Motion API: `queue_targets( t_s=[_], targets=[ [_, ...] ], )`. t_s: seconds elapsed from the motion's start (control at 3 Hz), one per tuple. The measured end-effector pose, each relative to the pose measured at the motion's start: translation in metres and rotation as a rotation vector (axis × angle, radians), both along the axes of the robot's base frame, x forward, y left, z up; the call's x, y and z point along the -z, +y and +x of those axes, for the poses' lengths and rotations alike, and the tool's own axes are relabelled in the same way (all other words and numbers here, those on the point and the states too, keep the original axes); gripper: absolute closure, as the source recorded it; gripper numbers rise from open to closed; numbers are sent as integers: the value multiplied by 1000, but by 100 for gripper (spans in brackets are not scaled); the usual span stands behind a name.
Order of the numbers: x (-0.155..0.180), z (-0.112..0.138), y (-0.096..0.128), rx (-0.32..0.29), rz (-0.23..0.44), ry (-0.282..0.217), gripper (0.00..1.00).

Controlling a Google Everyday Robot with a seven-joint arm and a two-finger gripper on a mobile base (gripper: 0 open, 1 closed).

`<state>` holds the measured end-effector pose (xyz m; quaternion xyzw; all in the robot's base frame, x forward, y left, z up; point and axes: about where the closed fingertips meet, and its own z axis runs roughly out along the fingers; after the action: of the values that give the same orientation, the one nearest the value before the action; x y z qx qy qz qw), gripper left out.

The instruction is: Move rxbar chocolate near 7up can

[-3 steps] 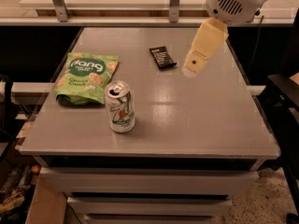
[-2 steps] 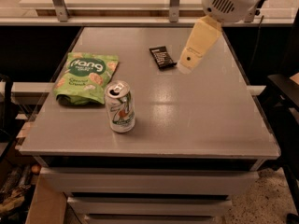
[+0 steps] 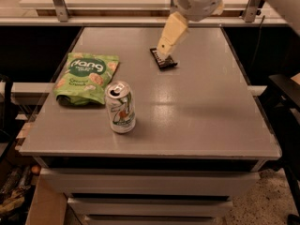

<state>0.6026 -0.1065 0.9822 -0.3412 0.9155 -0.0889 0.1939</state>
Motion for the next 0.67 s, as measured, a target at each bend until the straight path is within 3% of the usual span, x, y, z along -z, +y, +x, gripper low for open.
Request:
queue_targets(
  t_s=[0.33, 0.67],
  targets=[
    [22, 32, 16, 152, 30, 32, 0],
    [53, 55, 40, 282, 106, 51, 0]
  ],
)
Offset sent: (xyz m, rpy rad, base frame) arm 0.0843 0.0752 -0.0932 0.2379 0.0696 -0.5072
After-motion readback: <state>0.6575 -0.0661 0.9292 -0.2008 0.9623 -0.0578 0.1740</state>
